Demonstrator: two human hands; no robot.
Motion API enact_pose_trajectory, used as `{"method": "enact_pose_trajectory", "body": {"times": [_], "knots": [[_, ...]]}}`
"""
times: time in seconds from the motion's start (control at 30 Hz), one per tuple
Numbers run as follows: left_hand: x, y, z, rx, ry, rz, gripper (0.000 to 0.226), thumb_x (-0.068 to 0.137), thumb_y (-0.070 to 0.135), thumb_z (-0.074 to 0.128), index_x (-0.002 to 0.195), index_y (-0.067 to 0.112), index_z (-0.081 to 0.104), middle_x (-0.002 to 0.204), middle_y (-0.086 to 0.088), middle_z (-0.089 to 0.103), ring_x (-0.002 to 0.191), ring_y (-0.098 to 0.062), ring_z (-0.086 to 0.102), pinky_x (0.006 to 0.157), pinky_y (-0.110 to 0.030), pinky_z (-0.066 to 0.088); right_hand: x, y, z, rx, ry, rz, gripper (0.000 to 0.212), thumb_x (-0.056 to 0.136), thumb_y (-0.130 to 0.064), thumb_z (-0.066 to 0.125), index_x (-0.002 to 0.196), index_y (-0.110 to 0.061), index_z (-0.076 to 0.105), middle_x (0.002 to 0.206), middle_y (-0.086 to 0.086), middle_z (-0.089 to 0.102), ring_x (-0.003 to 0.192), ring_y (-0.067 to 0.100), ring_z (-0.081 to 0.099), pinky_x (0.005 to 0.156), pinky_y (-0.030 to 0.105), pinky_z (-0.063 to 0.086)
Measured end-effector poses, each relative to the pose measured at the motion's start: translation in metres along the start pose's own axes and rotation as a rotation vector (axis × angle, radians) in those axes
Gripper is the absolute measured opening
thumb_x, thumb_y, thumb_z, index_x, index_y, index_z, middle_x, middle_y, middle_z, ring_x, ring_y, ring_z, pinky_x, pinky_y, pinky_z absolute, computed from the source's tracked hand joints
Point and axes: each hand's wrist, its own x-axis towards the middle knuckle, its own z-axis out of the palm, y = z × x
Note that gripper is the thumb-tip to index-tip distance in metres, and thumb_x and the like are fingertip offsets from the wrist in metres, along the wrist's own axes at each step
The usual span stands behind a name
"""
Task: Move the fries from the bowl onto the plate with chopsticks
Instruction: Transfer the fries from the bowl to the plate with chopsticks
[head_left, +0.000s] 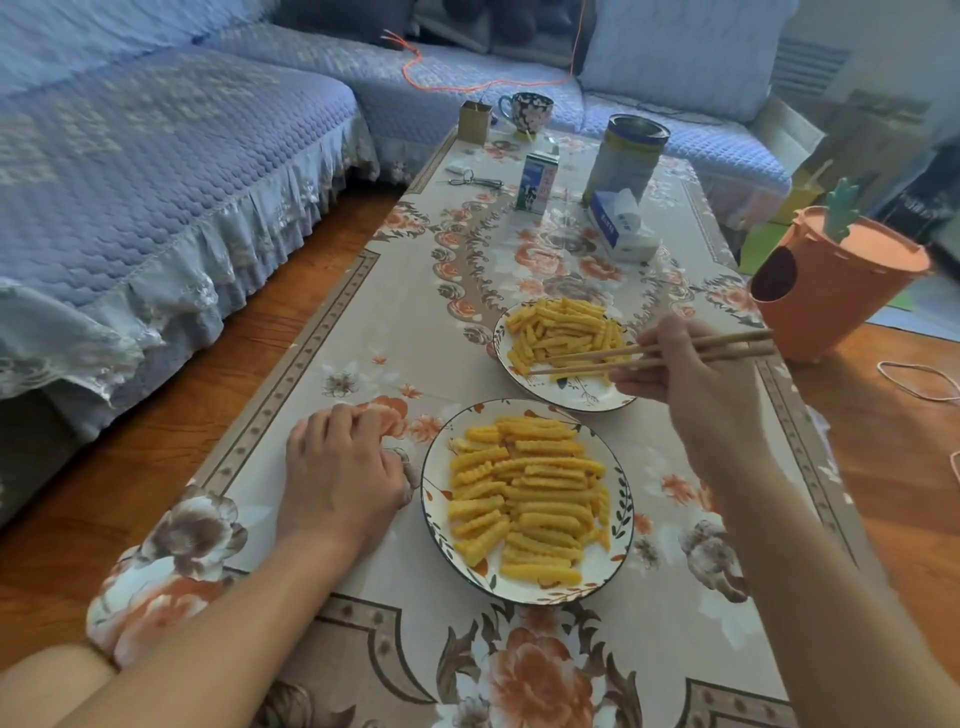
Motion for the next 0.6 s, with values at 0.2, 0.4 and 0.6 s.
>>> {"method": "enact_pose_trajectory", "body": {"times": [0.2, 0.4, 0.6], "knots": [[0.001, -0.001, 0.001, 0.008, -0.012, 0.001, 0.037, 0.086, 0.032, 0.041, 0.116, 0.019, 0.059, 0.113, -0.005, 0.058, 0.110, -0.027, 0.049, 0.106, -0.047, 0.040, 0.025, 0.028, 0.039, -0.110, 0.053, -0.018, 0.035, 0.106, -0.028, 0.055, 0.087, -0.001, 0.068, 0.078, 0.024, 0.072, 0.062, 0.029, 0.075, 0.066, 0.044, 0.065], [0.001, -0.001, -0.001, -0.019, 0.001, 0.004, 0.038, 0.085, 0.032, 0.041, 0.116, 0.021, 0.059, 0.113, -0.004, 0.057, 0.109, -0.027, 0.049, 0.106, -0.048, 0.039, 0.018, 0.018, 0.034, -0.116, 0.108, 0.007, 0.039, 0.107, -0.032, 0.053, 0.083, -0.005, 0.068, 0.072, 0.020, 0.071, 0.059, 0.029, 0.074, 0.063, 0.041, 0.065], [0.001, -0.001, 0.000, 0.001, -0.009, -0.002, 0.040, 0.084, 0.031, 0.040, 0.115, 0.019, 0.061, 0.112, -0.007, 0.057, 0.108, -0.029, 0.049, 0.106, -0.048, 0.039, -0.014, -0.015, -0.013, 0.105, -0.209, 0.065, 0.042, 0.108, -0.025, 0.047, 0.080, 0.003, 0.064, 0.060, 0.016, 0.067, 0.054, 0.033, 0.069, 0.055, 0.037, 0.061]]}}
